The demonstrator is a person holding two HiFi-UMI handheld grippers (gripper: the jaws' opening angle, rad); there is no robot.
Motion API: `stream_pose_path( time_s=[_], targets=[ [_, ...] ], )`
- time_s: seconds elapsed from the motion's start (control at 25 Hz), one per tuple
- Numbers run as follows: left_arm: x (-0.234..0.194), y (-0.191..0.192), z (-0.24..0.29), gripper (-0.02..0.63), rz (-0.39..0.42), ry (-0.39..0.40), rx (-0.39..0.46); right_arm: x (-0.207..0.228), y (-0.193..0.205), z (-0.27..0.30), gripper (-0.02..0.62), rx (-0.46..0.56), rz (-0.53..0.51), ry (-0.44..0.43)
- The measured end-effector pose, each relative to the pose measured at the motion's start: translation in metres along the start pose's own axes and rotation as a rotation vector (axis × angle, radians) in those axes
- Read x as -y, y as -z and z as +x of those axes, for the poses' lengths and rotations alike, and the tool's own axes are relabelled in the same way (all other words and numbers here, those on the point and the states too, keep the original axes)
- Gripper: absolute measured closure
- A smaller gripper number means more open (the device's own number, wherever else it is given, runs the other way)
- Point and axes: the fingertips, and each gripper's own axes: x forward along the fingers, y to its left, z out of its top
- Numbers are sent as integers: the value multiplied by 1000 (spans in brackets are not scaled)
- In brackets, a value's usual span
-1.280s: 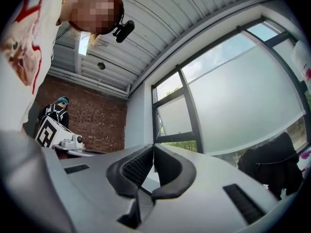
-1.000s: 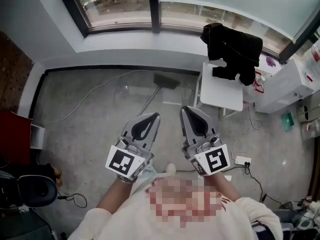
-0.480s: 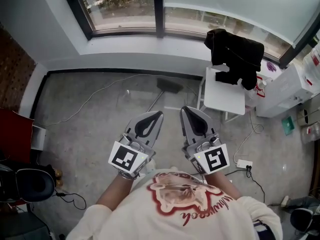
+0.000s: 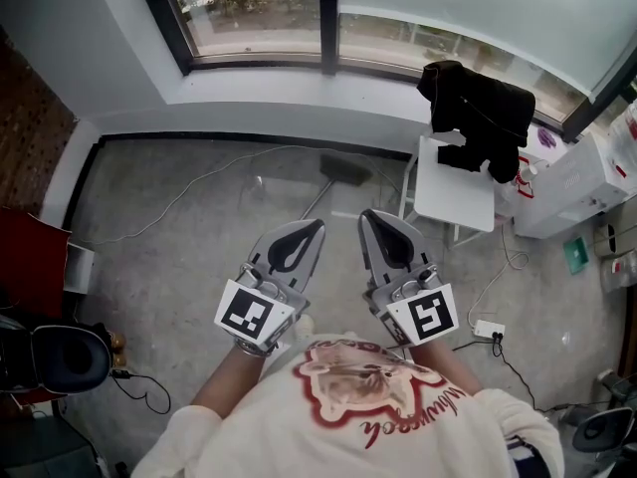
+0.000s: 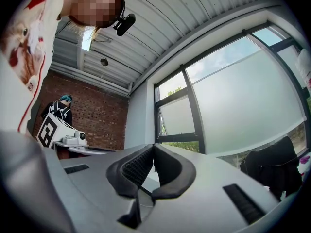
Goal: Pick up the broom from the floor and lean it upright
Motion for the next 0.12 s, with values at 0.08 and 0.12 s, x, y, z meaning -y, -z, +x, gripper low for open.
stream_pose_path(
  time_s=[0.08, 0.12],
  targets=[
    [-3, 2, -2, 586, 19, 1, -11, -2, 0, 2, 571, -6, 0, -4],
    [-4, 2, -3, 586, 26, 1, -16, -2, 0, 3, 571, -8, 1, -6]
  ],
)
